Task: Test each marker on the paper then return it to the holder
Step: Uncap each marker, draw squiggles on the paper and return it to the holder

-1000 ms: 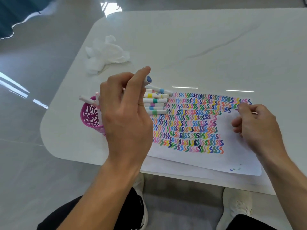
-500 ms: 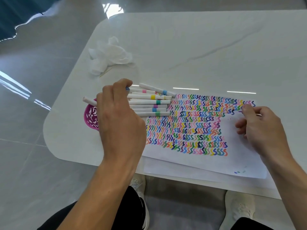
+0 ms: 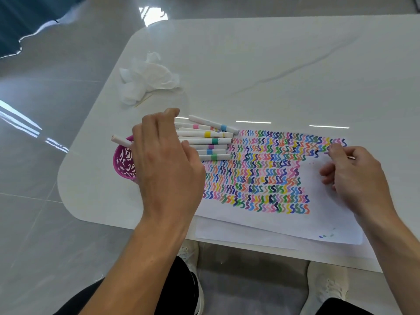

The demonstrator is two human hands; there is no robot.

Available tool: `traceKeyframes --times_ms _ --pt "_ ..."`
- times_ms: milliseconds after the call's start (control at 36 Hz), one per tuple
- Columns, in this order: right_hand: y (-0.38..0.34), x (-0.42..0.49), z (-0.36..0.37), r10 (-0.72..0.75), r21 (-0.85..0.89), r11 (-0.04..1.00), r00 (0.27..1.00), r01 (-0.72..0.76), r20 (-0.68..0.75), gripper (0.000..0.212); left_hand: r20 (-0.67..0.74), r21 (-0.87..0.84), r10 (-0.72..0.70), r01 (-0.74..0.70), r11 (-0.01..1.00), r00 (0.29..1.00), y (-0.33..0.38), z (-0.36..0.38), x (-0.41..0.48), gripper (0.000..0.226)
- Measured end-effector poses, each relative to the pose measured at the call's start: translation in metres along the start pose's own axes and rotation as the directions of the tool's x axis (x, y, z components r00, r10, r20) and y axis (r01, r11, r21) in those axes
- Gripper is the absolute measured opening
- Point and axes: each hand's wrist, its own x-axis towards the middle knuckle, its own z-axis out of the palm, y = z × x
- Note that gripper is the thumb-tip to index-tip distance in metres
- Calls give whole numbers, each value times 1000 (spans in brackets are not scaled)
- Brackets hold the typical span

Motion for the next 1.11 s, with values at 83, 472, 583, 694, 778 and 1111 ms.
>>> traceKeyframes --times_ms 83,472,583,694,778,1111 --pt "0 0 -1 1 -1 1000 1000 -1 3 39 -15 -32 83 -84 996 996 5 1 1 45" --pt "1 0 -2 3 10 1000 1000 -3 14 37 382 -26 232 -241 970 895 8 32 -2 39" --pt "1 0 -2 11 21 1000 1000 -11 17 35 427 72 191 -244 967 884 0 45 5 36" --pt "1 1 -3 8 10 1000 1000 -8 18 32 459 108 150 -223 969 876 -4 53 8 28" --pt "1 0 -2 17 17 1000 1000 -17 20 31 461 120 140 -218 968 876 -4 56 8 23" --pt "-1 -2 -3 5 9 1000 1000 -5 25 29 480 147 177 -277 950 859 4 67 8 18"
